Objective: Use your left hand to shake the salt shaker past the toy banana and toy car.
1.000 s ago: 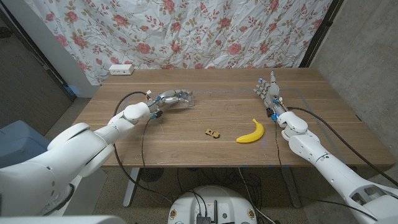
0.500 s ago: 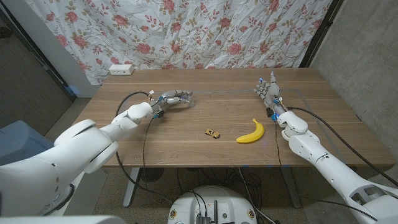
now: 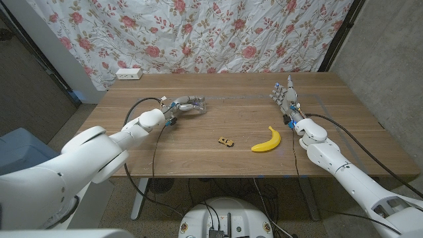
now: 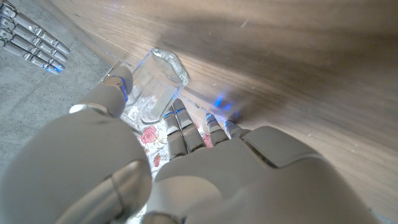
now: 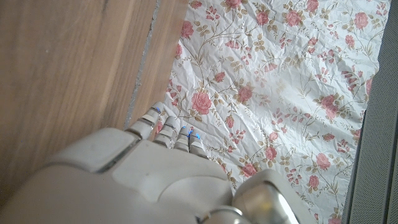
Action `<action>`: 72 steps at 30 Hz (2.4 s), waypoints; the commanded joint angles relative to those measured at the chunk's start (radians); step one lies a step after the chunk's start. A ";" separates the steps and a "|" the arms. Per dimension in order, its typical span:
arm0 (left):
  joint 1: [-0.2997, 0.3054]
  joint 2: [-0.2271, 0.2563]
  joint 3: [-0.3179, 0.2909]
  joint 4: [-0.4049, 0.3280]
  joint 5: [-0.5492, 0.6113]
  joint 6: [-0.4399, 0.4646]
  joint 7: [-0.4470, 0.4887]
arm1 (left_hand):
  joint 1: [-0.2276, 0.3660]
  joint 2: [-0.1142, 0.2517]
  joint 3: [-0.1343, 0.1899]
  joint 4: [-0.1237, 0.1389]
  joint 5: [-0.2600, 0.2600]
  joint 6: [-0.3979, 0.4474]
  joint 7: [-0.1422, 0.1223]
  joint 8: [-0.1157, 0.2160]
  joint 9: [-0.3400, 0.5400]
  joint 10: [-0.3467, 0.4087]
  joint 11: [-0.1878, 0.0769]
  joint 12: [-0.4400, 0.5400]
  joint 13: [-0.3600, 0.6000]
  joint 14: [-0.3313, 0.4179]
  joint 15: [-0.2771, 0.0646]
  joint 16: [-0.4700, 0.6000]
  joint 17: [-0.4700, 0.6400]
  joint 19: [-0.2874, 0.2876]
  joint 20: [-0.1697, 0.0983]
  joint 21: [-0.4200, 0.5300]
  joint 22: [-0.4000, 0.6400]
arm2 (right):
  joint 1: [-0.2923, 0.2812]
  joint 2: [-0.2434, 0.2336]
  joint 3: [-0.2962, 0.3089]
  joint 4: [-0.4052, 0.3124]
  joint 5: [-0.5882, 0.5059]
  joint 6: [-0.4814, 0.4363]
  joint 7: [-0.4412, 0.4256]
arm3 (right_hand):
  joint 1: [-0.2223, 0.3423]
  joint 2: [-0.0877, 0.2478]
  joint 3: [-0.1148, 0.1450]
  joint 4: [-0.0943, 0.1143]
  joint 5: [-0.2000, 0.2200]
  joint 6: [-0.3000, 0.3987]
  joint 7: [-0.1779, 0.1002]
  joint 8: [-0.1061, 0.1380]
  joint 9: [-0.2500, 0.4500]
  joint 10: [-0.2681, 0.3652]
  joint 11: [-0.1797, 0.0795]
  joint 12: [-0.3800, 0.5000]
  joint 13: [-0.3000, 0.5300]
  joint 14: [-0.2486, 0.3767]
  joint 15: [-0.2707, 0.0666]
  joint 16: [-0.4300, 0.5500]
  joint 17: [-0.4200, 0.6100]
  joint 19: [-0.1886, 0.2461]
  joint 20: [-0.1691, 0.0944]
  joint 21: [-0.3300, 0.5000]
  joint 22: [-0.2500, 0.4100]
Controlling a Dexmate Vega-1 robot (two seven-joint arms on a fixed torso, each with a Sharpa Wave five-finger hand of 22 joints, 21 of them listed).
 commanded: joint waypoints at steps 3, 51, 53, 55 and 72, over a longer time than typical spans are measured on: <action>0.032 0.019 -0.007 -0.044 0.012 -0.037 0.052 | 0.023 0.002 -0.014 0.002 0.004 0.032 -0.006 0.015 0.006 0.032 -0.001 0.004 0.003 0.025 -0.046 0.004 0.003 0.020 -0.009 0.006 0.004 | 0.000 0.000 0.000 0.000 0.000 0.000 0.000 | -0.006 0.099 -0.001 0.006 0.006 -0.001 0.009 0.003 0.004 -0.006 -0.001 0.007 0.003 -0.006 -0.033 0.004 0.006 0.007 0.000 0.006 0.005; 0.182 0.125 -0.067 -0.383 0.141 0.109 0.303 | 0.104 0.066 -0.104 0.013 0.003 0.337 0.035 0.030 -0.005 0.358 0.005 -0.008 -0.006 0.280 -0.097 0.012 0.002 0.224 -0.042 0.011 0.005 | 0.000 0.000 0.000 0.001 0.000 0.000 0.000 | -0.006 0.099 -0.001 0.006 0.006 -0.001 0.010 0.004 0.004 -0.006 -0.001 0.007 0.003 -0.006 -0.034 0.004 0.006 0.007 0.000 0.006 0.005; 0.194 0.139 -0.075 -0.418 0.147 0.125 0.310 | 0.104 0.070 -0.105 0.014 0.002 0.346 0.037 0.029 -0.005 0.364 0.004 -0.009 -0.006 0.284 -0.093 0.012 0.002 0.228 -0.043 0.011 0.005 | 0.000 0.000 0.000 0.001 0.000 0.000 0.000 | -0.006 0.099 -0.001 0.006 0.006 -0.001 0.010 0.004 0.004 -0.007 -0.001 0.007 0.003 -0.007 -0.035 0.004 0.006 0.008 0.000 0.006 0.005; 0.206 0.152 -0.083 -0.451 0.155 0.136 0.321 | 0.105 0.074 -0.105 0.015 0.003 0.346 0.036 0.027 -0.005 0.366 0.005 -0.010 -0.006 0.285 -0.092 0.010 0.002 0.229 -0.040 0.011 0.005 | 0.000 0.000 0.000 0.001 0.000 0.000 0.000 | -0.006 0.099 -0.001 0.006 0.006 -0.001 0.010 0.004 0.004 -0.006 -0.001 0.007 0.003 -0.006 -0.033 0.004 0.006 0.007 0.000 0.006 0.005; 0.289 0.215 -0.136 -0.648 0.227 0.196 0.397 | 0.110 0.102 -0.109 0.016 0.003 0.357 0.028 0.008 -0.004 0.371 0.006 -0.027 -0.005 0.298 -0.090 0.003 0.002 0.269 -0.032 0.016 0.005 | 0.000 0.000 0.000 0.000 0.000 0.000 0.000 | -0.006 0.099 -0.001 0.006 0.006 -0.001 0.009 0.004 0.004 -0.005 -0.001 0.007 0.003 -0.006 -0.033 0.004 0.006 0.007 -0.001 0.006 0.005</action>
